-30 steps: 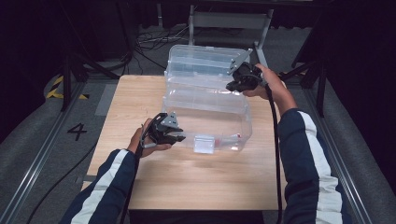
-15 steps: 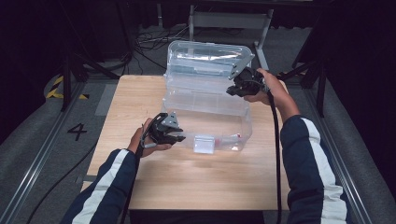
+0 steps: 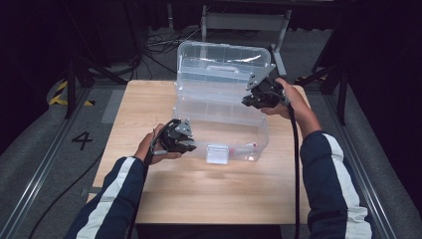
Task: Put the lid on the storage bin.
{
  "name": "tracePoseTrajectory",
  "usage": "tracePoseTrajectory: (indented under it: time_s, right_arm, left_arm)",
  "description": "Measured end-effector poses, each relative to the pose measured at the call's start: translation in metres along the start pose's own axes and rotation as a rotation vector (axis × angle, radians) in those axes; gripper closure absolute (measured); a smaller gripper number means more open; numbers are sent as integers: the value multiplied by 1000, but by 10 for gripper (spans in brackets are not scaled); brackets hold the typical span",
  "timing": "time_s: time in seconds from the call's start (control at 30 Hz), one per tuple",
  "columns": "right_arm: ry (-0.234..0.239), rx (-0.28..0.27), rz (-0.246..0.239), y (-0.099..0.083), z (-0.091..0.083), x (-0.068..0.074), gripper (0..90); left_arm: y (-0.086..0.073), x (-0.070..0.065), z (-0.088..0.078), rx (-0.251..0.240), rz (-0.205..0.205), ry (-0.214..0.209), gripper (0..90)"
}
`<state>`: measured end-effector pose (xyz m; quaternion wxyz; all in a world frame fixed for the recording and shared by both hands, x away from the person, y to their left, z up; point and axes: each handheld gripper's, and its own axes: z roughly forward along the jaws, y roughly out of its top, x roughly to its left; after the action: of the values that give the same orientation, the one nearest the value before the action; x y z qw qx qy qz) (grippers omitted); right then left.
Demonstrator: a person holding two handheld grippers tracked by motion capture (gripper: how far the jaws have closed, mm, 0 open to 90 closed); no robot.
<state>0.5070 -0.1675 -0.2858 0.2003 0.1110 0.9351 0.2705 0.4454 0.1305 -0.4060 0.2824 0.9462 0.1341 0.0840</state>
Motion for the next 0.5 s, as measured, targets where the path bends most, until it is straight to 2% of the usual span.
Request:
tracePoseTrajectory:
  time_s: [0.03,0.13,0.17,0.2,0.3,0.5]
  right_arm:
    - [0,0,0,0,0,0,851]
    - [7,-10,7,-2,-1,1,849]
    - [6,-15,9,-2,0,2,850]
    - [5,-16,8,-2,0,3,850]
    - [-1,-19,10,-2,-1,4,849]
    - [-13,-21,12,-2,-1,8,846]
  left_arm:
    - [0,0,0,0,0,0,728]
    - [6,1,0,74,33,0,733]
    - [6,1,0,74,33,0,733]
    - [8,1,0,106,43,-5,735]
    - [10,2,0,126,47,-15,739]
    - [10,2,0,125,41,-11,740]
